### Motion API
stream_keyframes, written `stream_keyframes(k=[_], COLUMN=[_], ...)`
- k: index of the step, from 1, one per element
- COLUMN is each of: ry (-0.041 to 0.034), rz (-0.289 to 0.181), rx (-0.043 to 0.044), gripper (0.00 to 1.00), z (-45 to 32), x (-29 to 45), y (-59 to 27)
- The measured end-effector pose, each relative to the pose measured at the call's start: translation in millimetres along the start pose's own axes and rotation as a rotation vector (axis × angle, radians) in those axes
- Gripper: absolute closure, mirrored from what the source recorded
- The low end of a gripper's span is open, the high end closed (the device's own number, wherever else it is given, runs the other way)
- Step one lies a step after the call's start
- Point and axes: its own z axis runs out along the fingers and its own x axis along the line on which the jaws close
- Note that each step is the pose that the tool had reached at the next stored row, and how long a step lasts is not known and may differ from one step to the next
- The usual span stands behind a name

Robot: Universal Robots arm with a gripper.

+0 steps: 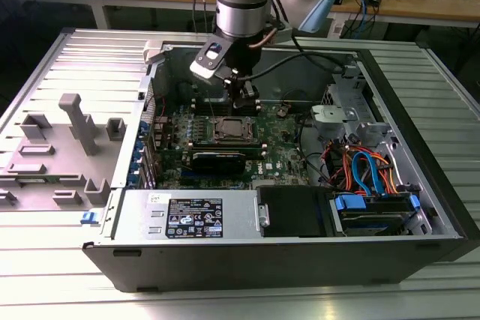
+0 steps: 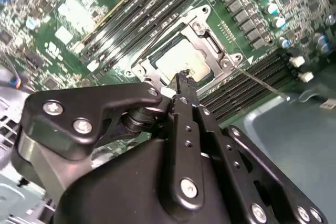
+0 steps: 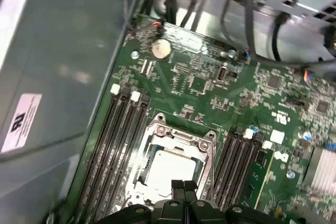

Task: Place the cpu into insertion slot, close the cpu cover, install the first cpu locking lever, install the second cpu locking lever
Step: 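Install the first cpu locking lever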

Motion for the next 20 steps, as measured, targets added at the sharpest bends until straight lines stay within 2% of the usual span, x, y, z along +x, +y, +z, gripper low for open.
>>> stream_keyframes(k=[1,4,8,15,18,20], ry=[-0.0001,-0.0004,-0.0005,-0.0006,-0.0008,-0.0009], rz=[-0.044,-0.127,-0.177,-0.19,-0.243,-0.295], rx=[-0.0018,-0.0052,-0.0072,-0.0077,-0.0098,-0.012], gripper=[0.89,0.89,0.89,0.89,0.89,0.89], z=[0.0,0.0,0.0,0.0,0.0,0.0], x=[0.0,0.0,0.0,0.0,0.0,0.0], y=[0.0,0.0,0.0,0.0,-0.1,-0.1])
